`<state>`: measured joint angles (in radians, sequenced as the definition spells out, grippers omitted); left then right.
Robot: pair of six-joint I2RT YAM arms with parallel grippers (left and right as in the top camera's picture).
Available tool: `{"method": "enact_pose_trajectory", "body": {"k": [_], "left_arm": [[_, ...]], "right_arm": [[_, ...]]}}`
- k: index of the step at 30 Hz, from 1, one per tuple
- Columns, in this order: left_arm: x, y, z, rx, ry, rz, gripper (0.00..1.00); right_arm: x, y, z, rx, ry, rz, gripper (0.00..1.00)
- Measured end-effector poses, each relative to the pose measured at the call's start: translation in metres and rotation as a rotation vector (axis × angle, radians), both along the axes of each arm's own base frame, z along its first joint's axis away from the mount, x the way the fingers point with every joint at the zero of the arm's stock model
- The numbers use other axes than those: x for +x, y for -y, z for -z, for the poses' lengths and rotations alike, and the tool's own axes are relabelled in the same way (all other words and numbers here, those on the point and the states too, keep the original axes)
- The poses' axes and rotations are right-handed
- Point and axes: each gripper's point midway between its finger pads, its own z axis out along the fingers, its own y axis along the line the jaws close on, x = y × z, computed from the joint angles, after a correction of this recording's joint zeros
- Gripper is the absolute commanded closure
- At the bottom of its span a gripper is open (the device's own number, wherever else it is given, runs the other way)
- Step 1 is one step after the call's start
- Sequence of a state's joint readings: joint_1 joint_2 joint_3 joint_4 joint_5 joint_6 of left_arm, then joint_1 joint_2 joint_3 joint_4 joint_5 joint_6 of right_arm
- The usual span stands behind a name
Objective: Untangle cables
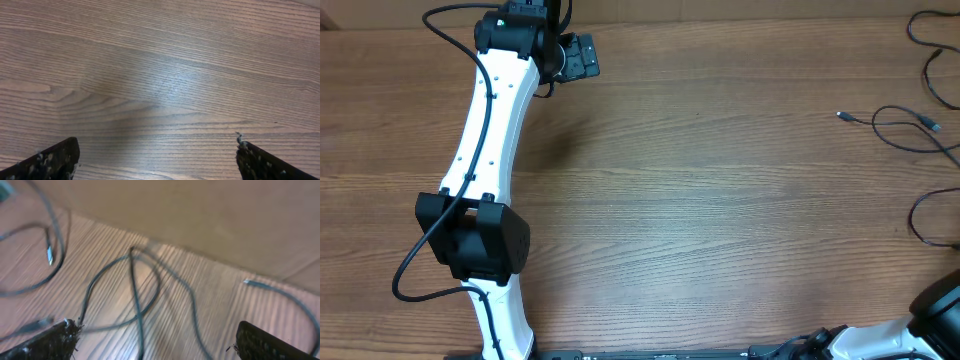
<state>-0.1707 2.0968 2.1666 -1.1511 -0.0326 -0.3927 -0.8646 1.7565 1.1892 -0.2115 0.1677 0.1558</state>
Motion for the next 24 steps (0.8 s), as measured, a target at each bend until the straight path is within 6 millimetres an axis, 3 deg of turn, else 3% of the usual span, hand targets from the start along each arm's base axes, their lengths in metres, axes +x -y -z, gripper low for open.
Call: {"method": "enact_pose_trajectory", "body": {"k": [5, 7, 10, 13, 15, 17, 19, 20, 22, 24], "left_arm": [[0.001, 0.000, -0.001, -0.001, 0.006, 0.000, 0.00], [0.004, 0.001, -0.002, -0.003, 0.018, 0.000, 0.00], [0.008, 0.001, -0.005, -0.006, 0.037, 0.000, 0.00], [0.012, 0.005, -0.007, -0.010, 0.058, 0.005, 0.00], [0.013, 0.007, -0.008, -0.011, 0.065, 0.008, 0.00], [0.013, 0.009, -0.008, -0.012, 0.066, 0.013, 0.00], [0.013, 0.009, -0.008, -0.012, 0.065, 0.013, 0.00], [0.012, 0.009, -0.008, -0.012, 0.063, 0.013, 0.00], [0.011, 0.009, -0.007, -0.010, 0.054, 0.013, 0.00], [0.009, 0.008, -0.006, -0.009, 0.048, 0.013, 0.00]], "right_arm": [[0.022, -0.046, 0.023, 0.167, -0.001, -0.152, 0.00], [0.044, -0.070, 0.023, 0.228, 0.055, -0.264, 0.12], [0.079, -0.109, 0.017, 0.281, 0.129, -0.431, 0.14], [0.118, -0.167, 0.011, 0.285, 0.139, -0.628, 0.10], [0.145, -0.218, 0.008, 0.266, 0.125, -0.783, 0.02], [0.166, -0.271, 0.002, 0.232, 0.119, -0.932, 0.00], [0.187, -0.318, -0.012, 0.176, 0.155, -1.066, 0.00], [0.202, -0.344, -0.029, 0.114, 0.208, -1.142, 0.00], [0.219, -0.363, -0.056, 0.025, 0.299, -1.203, 0.00], [0.236, -0.381, -0.101, -0.108, 0.440, -1.253, 0.00]]}}
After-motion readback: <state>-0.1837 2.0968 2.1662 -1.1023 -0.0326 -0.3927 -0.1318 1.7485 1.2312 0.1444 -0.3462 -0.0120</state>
